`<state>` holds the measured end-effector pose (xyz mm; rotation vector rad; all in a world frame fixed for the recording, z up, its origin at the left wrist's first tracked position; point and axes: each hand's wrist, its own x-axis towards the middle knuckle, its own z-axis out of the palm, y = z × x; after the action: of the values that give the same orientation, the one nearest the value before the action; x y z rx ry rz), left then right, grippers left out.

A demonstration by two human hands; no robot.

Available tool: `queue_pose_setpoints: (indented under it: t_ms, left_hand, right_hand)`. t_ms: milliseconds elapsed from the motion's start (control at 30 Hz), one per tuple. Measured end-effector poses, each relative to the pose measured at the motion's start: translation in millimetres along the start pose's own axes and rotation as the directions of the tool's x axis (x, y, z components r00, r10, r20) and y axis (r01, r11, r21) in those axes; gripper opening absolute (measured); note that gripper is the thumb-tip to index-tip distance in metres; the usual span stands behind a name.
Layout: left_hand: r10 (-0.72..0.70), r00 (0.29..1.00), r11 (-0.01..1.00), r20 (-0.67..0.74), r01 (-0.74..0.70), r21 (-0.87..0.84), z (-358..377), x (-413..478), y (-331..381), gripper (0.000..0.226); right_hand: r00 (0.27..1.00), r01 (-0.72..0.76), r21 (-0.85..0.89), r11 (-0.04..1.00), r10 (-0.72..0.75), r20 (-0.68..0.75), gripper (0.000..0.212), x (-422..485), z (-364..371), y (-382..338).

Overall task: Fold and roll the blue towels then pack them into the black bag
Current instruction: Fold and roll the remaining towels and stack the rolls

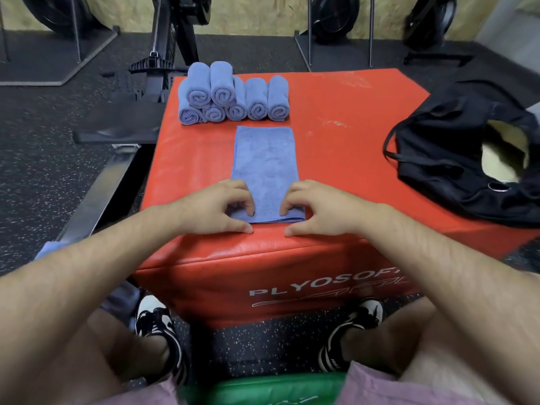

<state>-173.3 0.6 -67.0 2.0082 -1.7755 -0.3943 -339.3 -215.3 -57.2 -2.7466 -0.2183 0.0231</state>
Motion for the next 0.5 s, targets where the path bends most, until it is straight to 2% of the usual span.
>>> queue_pose_setpoints:
  t_ms: [167,300,367,500]
  left_hand:
    - [-0.004,0.999,1.000,-0.032,0.005,0.024,-5.9,-11.4,-5.5,0.025]
    - [-0.028,0.998,0.999,-0.050,0.030,0.041,-6.1,-16.2,-9.2,0.029]
    - [-0.033,0.998,0.998,-0.060,0.036,0.056,-5.9,-16.6,-9.9,0.031]
    - [-0.097,0.989,0.992,-0.113,0.105,0.071,-6.1,-17.1,-8.5,0.025]
  right_hand:
    - [1.000,-0.025,0.007,1.000,0.025,-0.005,0.029,-4.4,-1.8,3.9]
    - [0.998,-0.020,-0.052,0.998,0.016,-0.065,0.019,-5.5,0.5,2.5]
    - [0.995,-0.047,-0.078,0.996,0.039,-0.094,0.021,-4.6,2.4,1.6]
    - [0.981,-0.125,0.036,0.992,0.129,-0.146,0.022,-3.6,4.7,1.8]
